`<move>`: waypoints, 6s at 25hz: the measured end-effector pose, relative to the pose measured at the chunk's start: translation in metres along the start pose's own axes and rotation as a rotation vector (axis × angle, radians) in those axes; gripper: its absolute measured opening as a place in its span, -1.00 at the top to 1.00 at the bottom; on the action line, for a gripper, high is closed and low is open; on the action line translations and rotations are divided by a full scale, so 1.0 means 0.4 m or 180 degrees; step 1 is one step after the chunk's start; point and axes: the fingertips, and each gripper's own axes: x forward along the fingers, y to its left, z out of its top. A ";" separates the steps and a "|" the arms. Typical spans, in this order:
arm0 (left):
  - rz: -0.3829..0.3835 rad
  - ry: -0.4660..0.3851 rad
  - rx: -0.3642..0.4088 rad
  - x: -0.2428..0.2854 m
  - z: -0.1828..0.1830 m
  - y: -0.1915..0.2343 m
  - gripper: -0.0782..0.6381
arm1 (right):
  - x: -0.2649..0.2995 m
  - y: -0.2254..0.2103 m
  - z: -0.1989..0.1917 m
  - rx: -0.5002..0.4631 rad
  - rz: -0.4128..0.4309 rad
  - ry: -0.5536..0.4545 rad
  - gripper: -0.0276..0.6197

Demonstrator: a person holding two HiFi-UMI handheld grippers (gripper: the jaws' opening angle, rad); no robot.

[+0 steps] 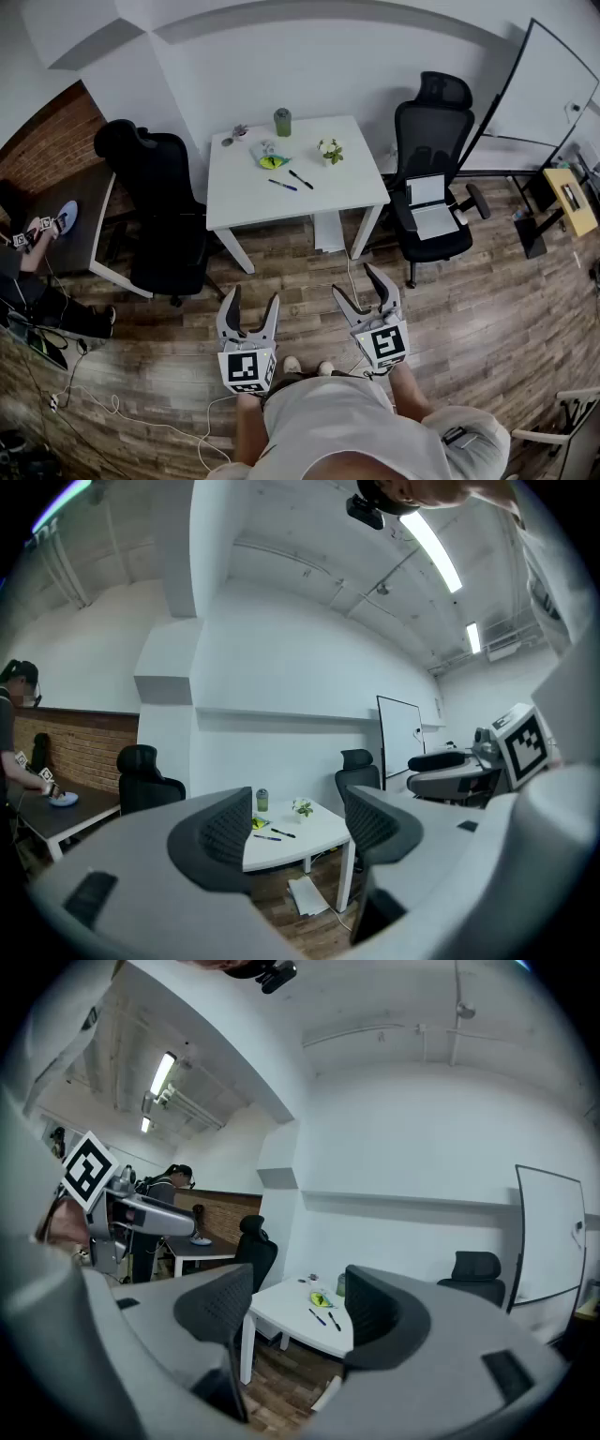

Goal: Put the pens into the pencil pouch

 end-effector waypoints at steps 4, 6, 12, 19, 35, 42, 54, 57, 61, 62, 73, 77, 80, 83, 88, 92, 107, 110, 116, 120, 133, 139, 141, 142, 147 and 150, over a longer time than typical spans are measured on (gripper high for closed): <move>0.0008 0.0049 0.0014 0.010 -0.006 -0.027 -0.07 | -0.001 -0.025 -0.014 0.0108 -0.0015 0.0009 -0.04; 0.0020 0.0054 0.0017 0.021 -0.006 -0.031 -0.08 | 0.009 -0.033 -0.016 0.0142 0.0007 0.0012 -0.08; 0.0008 0.0060 0.0072 0.080 -0.010 -0.010 -0.08 | 0.064 -0.056 -0.025 0.0155 0.0036 -0.0033 -0.08; -0.0072 0.0056 0.0116 0.183 -0.018 0.065 -0.07 | 0.174 -0.072 -0.036 0.0140 -0.0014 0.0082 -0.08; -0.0262 0.0019 0.0090 0.380 -0.014 0.275 -0.07 | 0.455 -0.080 -0.012 0.0042 -0.0160 0.0141 -0.07; -0.0365 -0.0034 0.0075 0.451 -0.020 0.355 -0.07 | 0.553 -0.076 0.000 -0.0026 -0.0272 0.0168 -0.07; -0.0511 -0.0030 0.0107 0.587 -0.042 0.411 -0.07 | 0.665 -0.119 -0.034 0.0028 -0.0404 0.0215 -0.06; -0.0507 -0.0017 0.0124 0.624 -0.047 0.418 -0.07 | 0.698 -0.139 -0.046 0.0038 -0.0393 0.0213 -0.06; -0.0479 -0.0013 0.0128 0.680 -0.044 0.431 -0.06 | 0.754 -0.173 -0.050 0.0069 -0.0352 0.0186 -0.06; -0.0468 -0.0018 0.0132 0.696 -0.041 0.434 -0.06 | 0.770 -0.184 -0.048 0.0072 -0.0334 0.0176 -0.06; -0.0275 -0.0007 0.0177 0.903 -0.014 0.465 -0.06 | 0.951 -0.334 -0.048 0.0052 -0.0111 0.0111 -0.05; -0.0204 0.0030 0.0174 0.979 -0.019 0.462 -0.06 | 1.004 -0.396 -0.058 0.0083 -0.0049 0.0091 -0.05; -0.0157 0.0039 0.0186 1.033 -0.012 0.459 -0.06 | 1.040 -0.443 -0.068 0.0079 -0.0010 0.0102 -0.05; -0.0105 0.0056 0.0198 1.081 -0.013 0.458 -0.06 | 1.076 -0.479 -0.074 0.0083 0.0054 0.0085 -0.05; -0.0017 0.0104 0.0240 1.144 -0.013 0.452 -0.05 | 1.121 -0.529 -0.086 0.0103 0.0187 0.0040 -0.05; 0.0016 0.0159 0.0251 1.188 -0.022 0.455 -0.04 | 1.154 -0.561 -0.115 0.0184 0.0226 0.0074 -0.05; -0.0320 0.0214 0.0320 1.387 -0.039 0.483 -0.01 | 1.279 -0.636 -0.182 0.0326 0.0027 0.0268 -0.02; -0.0460 0.0205 0.0328 1.442 -0.042 0.506 -0.01 | 1.318 -0.647 -0.186 0.0288 -0.0065 0.0339 -0.01; -0.0855 0.0329 0.0323 1.531 -0.106 0.532 0.01 | 1.383 -0.660 -0.235 0.0269 -0.0306 0.0577 0.00; -0.1120 0.0407 0.0265 1.572 -0.154 0.536 0.03 | 1.406 -0.648 -0.276 0.0286 -0.0427 0.0793 0.00; -0.1998 0.0835 0.0349 1.583 -0.337 0.446 0.10 | 1.376 -0.609 -0.466 0.0470 -0.0584 0.1465 0.11; -0.2242 0.1121 0.0406 1.549 -0.428 0.363 0.16 | 1.341 -0.597 -0.548 0.0616 -0.0355 0.1637 0.20; -0.2302 0.1190 0.0396 1.542 -0.451 0.340 0.17 | 1.326 -0.591 -0.577 0.0589 -0.0290 0.1722 0.22; -0.2330 0.1218 0.0396 1.541 -0.463 0.330 0.19 | 1.319 -0.589 -0.592 0.0597 -0.0266 0.1761 0.22; -0.2474 0.1372 0.0400 1.530 -0.523 0.277 0.21 | 1.284 -0.572 -0.670 0.0596 -0.0132 0.1976 0.27; -0.2567 0.1459 0.0463 1.526 -0.561 0.250 0.22 | 1.267 -0.558 -0.723 0.0529 -0.0035 0.2127 0.31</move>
